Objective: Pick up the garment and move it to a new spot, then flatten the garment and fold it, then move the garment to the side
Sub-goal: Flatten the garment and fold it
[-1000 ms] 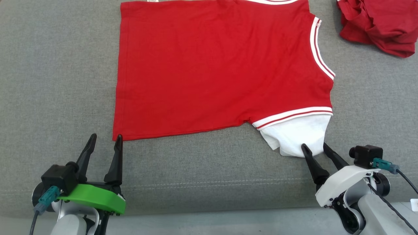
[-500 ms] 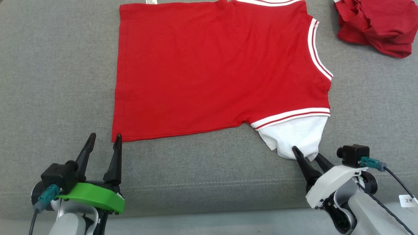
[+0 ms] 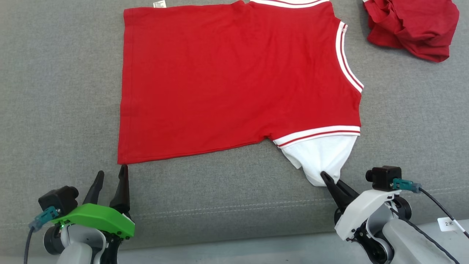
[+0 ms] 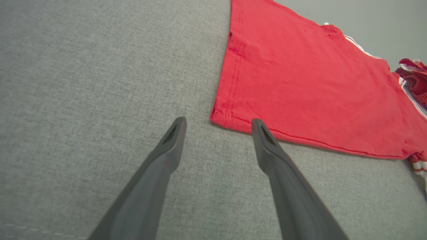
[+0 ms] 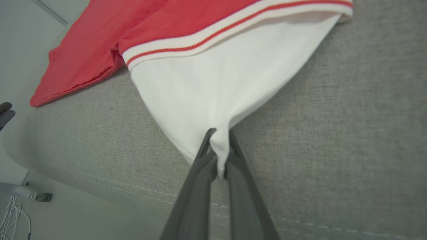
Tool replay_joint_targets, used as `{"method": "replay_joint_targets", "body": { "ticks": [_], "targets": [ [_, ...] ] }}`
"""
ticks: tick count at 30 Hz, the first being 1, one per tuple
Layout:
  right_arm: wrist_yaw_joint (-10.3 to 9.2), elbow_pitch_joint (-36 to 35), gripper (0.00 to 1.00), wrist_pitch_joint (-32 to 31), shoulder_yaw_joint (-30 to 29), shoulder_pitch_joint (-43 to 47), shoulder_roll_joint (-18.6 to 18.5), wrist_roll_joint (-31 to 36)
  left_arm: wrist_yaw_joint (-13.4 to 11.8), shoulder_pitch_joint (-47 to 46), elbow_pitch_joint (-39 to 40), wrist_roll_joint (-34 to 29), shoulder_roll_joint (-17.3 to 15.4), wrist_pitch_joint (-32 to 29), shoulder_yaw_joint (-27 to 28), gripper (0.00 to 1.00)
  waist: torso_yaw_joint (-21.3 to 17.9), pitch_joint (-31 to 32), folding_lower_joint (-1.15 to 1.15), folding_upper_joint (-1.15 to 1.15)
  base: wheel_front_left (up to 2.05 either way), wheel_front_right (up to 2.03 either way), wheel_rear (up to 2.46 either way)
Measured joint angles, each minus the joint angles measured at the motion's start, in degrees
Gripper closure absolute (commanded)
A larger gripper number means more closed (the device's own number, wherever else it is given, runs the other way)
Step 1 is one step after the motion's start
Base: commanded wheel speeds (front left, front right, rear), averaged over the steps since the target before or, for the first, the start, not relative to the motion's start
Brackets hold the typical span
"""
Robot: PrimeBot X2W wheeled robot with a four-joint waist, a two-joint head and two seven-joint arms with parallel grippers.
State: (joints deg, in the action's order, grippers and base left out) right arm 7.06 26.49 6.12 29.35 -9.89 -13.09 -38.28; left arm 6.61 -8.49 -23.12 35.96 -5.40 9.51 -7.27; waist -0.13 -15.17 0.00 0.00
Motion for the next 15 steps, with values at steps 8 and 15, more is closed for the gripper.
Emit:
{"method": "replay_joint_targets", "body": {
  "ticks": [8,15],
  "targets": [
    [0.00,-0.3,1.00,-0.1,2.6,-1.3,-1.0,-1.0,0.0,-3.4,-4.5,6.4,0.7,-4.4,2.0,0.00,-1.4,0.2,0.00,0.00,0.00,0.00,0.00],
    [0.01,-0.5,1.00,0.0,3.3,-1.5,-1.8,-2.5,0.5,-6.4,-7.0,11.4,1.8,-8.5,2.5,0.00,-2.2,0.3,0.00,0.00,0.00,0.00,0.00]
  ]
}}
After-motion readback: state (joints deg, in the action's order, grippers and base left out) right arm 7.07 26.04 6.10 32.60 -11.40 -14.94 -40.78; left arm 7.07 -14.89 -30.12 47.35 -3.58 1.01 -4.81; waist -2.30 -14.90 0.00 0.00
